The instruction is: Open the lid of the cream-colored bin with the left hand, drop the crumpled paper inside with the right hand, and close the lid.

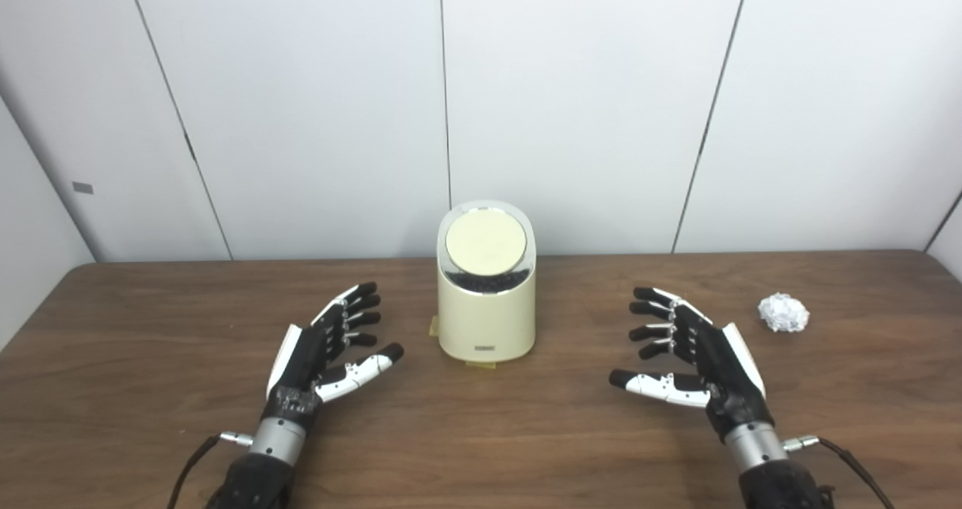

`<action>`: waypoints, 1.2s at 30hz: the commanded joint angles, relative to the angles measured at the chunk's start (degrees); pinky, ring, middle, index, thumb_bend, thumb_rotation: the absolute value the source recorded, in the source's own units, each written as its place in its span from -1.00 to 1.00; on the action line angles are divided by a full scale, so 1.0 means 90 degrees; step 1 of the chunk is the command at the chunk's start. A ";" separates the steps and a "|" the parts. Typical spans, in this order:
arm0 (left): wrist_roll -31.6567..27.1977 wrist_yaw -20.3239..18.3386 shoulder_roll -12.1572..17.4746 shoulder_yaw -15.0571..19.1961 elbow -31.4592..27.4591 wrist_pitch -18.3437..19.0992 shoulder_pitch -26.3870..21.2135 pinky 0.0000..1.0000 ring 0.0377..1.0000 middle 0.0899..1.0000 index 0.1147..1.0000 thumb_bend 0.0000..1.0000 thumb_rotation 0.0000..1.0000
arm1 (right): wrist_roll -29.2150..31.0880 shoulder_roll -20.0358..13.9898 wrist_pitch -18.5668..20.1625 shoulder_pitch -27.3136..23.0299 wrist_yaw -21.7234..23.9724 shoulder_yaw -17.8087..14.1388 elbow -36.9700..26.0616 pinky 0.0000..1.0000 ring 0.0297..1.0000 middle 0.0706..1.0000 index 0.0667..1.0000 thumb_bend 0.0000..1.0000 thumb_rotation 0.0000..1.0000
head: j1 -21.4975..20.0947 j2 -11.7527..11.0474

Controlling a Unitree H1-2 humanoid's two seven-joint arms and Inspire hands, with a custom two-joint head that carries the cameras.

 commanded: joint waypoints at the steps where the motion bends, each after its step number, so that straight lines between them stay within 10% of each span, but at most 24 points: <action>1: -0.0072 0.0009 -0.0052 -0.0007 0.0100 -0.0219 -0.0043 0.39 0.58 0.66 0.76 0.47 -0.51 | 0.0014 -0.0019 -0.0247 -0.0166 -0.0042 -0.0010 -0.0165 0.04 0.27 0.49 0.53 0.57 -0.74 | -0.0001 0.0003; 18: -0.0025 0.0015 -0.0023 -0.0011 -0.0014 -0.0160 -0.0066 0.39 0.58 0.66 0.77 0.45 -0.52 | 0.0005 -0.0029 -0.0241 -0.0184 -0.0040 -0.0003 -0.0154 0.04 0.26 0.50 0.54 0.56 -0.76 | 0.0000 -0.0019; 36: 0.0679 0.0798 -0.0660 -0.0040 -0.1465 0.1161 -0.0869 0.51 0.59 0.60 0.69 0.54 -0.27 | 0.0024 -0.0087 -0.0277 -0.0276 -0.0009 -0.0021 -0.0057 0.00 0.26 0.51 0.54 0.53 -0.75 | 0.0038 -0.0073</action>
